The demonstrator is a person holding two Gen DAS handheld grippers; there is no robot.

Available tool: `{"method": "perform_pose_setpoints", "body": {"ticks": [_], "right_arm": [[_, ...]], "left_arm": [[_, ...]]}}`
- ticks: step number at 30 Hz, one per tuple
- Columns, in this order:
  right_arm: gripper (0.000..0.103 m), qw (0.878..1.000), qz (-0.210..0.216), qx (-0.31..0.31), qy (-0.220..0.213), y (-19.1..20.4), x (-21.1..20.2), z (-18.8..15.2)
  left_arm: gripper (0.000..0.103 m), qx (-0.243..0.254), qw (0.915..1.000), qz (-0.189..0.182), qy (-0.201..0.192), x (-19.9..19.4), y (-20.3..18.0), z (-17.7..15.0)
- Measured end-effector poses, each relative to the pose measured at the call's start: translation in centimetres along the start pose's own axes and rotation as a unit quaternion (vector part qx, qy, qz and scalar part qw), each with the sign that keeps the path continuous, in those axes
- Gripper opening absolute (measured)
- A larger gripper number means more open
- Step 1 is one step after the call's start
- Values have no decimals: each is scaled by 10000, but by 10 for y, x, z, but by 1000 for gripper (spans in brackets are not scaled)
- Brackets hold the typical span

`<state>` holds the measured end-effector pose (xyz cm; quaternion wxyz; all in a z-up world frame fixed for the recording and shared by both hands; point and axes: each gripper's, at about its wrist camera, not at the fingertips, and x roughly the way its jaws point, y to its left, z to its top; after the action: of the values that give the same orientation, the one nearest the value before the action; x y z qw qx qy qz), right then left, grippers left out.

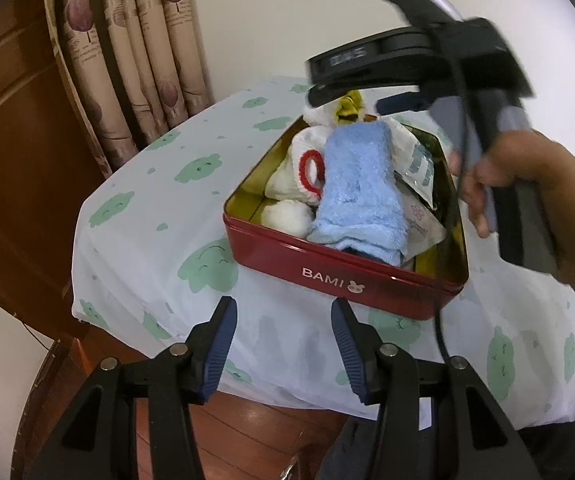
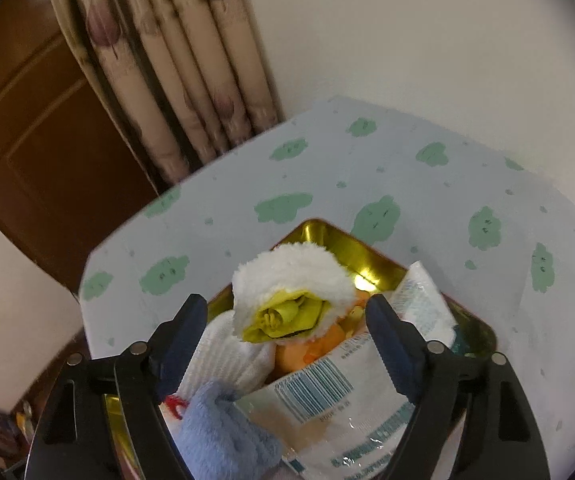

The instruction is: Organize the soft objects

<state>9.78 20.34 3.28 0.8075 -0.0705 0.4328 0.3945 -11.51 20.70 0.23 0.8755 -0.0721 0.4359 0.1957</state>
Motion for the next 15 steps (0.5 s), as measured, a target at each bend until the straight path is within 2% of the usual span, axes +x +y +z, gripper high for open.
{"method": "perform_pose_setpoints", "body": {"ticks": [2, 4, 5, 7, 11, 15], "right_arm": [[79, 9995, -4, 86, -305, -3, -20, -5], [81, 9973, -178, 67, -713, -2, -47, -18], [90, 9959, -270, 9, -863, 1, -58, -24], [100, 9905, -583, -136, -1241, 9, -86, -47], [102, 9759, -1218, -293, -1784, 23, -126, -91], [102, 9606, -1783, -80, -2132, 27, -154, -126]], "left_arm": [[50, -47, 10000, -1, -48, -2, 2, 0], [50, -85, 9999, -54, -92, -3, 3, 1], [50, -98, 9998, -83, -133, -5, 4, 1], [50, -107, 9997, -78, -207, -8, 5, 1], [50, -123, 9986, -212, -478, -19, 6, 1], [50, -107, 9967, -277, -750, -30, 3, 4]]}}
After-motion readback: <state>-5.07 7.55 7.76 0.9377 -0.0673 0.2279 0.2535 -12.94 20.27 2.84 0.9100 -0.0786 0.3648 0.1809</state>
